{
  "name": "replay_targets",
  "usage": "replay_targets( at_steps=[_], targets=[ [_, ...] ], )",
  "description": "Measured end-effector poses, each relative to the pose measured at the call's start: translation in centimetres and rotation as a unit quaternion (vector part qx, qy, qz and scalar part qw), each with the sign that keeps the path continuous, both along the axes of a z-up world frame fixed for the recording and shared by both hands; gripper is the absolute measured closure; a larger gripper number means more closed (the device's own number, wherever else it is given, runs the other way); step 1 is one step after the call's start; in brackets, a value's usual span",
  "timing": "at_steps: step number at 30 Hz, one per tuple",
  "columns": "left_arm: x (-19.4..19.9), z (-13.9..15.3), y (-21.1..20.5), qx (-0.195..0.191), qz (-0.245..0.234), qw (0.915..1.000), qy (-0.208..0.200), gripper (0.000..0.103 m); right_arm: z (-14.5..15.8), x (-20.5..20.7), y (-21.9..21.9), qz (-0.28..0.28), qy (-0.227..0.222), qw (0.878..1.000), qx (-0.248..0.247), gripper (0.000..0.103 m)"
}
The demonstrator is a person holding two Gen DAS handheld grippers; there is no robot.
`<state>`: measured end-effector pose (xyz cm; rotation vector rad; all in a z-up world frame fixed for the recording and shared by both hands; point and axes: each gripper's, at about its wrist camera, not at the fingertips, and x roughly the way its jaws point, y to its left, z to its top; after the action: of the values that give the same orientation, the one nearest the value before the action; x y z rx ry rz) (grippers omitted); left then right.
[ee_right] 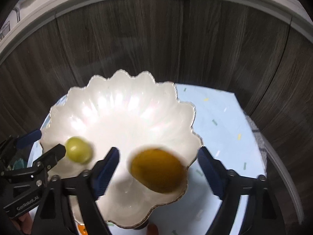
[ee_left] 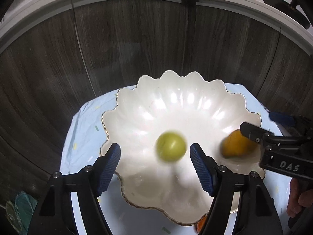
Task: Organize fruits
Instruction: 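Open both tools to drop the apple and mango into the bowl, then withdraw both tools from the bowl toward the remaining fruits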
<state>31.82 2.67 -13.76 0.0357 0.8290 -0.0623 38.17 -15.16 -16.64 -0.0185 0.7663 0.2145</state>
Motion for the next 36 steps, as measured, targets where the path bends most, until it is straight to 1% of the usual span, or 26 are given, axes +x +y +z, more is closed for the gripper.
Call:
replay_targets(
  at_steps=[2,6,11,24,31,36],
  targets=[
    [-0.1,0.3,0.1,-0.001,0.004,1.0000,-0.003,0.029,0.7,-0.2,-0.1,-0.002,-0.009,1.000,0.003,0.007],
    [-0.6,1.1,0.2,-0.002,0.015,0.9998,-0.013,0.016,1.8,-0.5,-0.1,-0.005,-0.021,1.000,0.002,0.007],
    [-1.1,2.3,0.2,0.002,0.023,0.9994,-0.026,0.010,2.8,-1.3,-0.3,-0.006,-0.032,0.999,0.008,0.007],
    [-4.1,5.8,-0.2,-0.003,0.026,0.9983,-0.053,0.008,6.1,-4.7,-1.8,-0.018,-0.063,0.998,0.014,0.007],
    [-6.2,7.2,-0.8,-0.003,0.024,0.9976,-0.065,0.007,7.0,-6.9,-2.7,-0.022,-0.073,0.997,0.018,0.007],
    [-7.7,7.6,-1.2,-0.002,0.021,0.9973,-0.070,0.006,6.9,-8.4,-3.3,-0.025,-0.074,0.997,0.021,0.007]
  ],
)
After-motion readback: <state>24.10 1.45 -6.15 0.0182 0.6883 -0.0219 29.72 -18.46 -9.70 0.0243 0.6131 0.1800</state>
